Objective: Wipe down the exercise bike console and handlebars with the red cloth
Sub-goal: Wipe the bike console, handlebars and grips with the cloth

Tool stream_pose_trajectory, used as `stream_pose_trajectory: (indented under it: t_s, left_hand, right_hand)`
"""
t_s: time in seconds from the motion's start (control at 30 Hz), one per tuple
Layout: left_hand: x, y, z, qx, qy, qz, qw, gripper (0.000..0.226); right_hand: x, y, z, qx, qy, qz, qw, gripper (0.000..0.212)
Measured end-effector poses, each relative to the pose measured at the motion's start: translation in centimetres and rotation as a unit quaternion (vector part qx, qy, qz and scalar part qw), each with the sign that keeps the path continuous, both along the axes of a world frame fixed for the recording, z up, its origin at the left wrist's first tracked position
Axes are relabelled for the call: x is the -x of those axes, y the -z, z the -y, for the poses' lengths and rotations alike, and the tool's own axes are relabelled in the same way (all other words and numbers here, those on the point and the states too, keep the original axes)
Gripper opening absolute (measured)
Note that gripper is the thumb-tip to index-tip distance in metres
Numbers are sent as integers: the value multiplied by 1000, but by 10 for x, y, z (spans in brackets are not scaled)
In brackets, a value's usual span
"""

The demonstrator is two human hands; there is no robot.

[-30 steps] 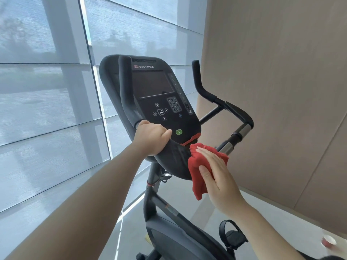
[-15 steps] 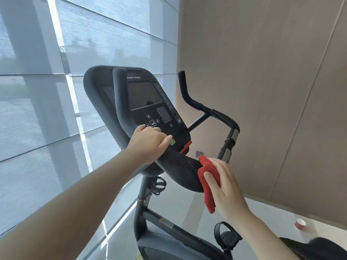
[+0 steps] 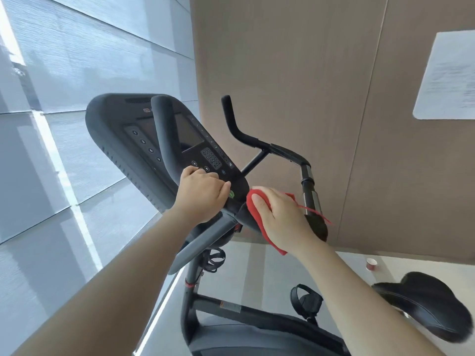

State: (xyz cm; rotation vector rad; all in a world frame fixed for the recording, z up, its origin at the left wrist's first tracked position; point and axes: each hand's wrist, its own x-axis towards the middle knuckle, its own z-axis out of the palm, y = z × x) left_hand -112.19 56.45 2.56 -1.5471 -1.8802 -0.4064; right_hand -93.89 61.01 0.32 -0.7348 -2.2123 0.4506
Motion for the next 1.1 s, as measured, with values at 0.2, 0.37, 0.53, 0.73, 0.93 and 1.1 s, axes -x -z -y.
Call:
stream_pose_trajectory:
  t_s: [0.2,0.37,0.53,0.73,0.93,1.1]
  left_hand:
    - [2,1,3,2,13,0,1000,58]
    - [1,-3,7,33,36,-2,999,66]
    - [3,-4,6,57,36,9,998,48]
    - [6,-6,10,51,56,15,997,45]
    - [5,-8,12,82,57,23,995,45]
    - [8,-8,8,89,47,22,995,49]
  right_hand:
    - [-21,13,3,27,62,26,997,43]
    - [-17,16,3,57,131,-27,989,44]
    - [19,-4,12,44,100,25,994,45]
    - [13,-3,12,21,112,52,992,46]
    - [-16,10,5,41,166,21,985,41]
    - [-18,10,-1,46,193,-35,980,38]
